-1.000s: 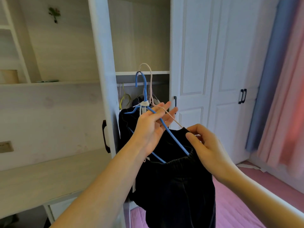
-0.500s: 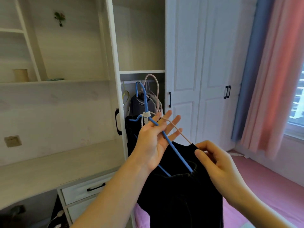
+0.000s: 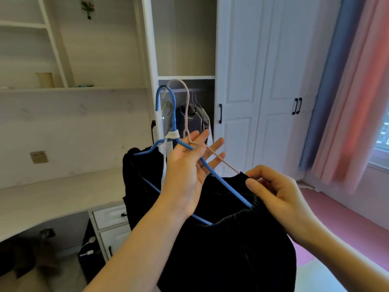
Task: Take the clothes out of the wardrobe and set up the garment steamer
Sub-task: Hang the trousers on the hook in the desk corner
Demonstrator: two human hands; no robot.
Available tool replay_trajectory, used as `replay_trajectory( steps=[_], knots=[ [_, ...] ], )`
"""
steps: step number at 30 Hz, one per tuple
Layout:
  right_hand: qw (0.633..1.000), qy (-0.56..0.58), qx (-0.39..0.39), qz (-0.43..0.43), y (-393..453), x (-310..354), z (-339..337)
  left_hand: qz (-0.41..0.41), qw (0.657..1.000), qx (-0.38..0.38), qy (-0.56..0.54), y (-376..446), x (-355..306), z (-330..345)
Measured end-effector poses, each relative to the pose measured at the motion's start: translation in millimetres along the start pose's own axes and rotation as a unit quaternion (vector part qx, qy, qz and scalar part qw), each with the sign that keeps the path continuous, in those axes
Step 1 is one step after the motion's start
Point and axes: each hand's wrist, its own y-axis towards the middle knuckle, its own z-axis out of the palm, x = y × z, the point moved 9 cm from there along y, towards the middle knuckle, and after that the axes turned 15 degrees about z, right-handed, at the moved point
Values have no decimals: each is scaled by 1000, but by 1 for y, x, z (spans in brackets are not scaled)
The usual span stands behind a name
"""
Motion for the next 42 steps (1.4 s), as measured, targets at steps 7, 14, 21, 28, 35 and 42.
replay_trajectory(
  steps=[7,14,21,28,35,42],
  knots=[
    [978,-121,164,53,7,-7,39,45,985,-46,162,-26,-5,-40],
    [955,-190,227,-12,3,2,109,73,937,-91,329,-58,-20,-85],
    [940,-235,216,-123,-4,25,175,116,902,-135,394,-75,-73,-132],
    [927,-192,284,-154,-11,55,252,138,869,-183,438,-85,-128,-190],
    [926,-142,301,-177,-6,85,326,164,834,-212,483,-85,-188,-251],
    [924,-150,291,-198,-5,104,405,152,846,-219,461,-76,-234,-301]
  ],
)
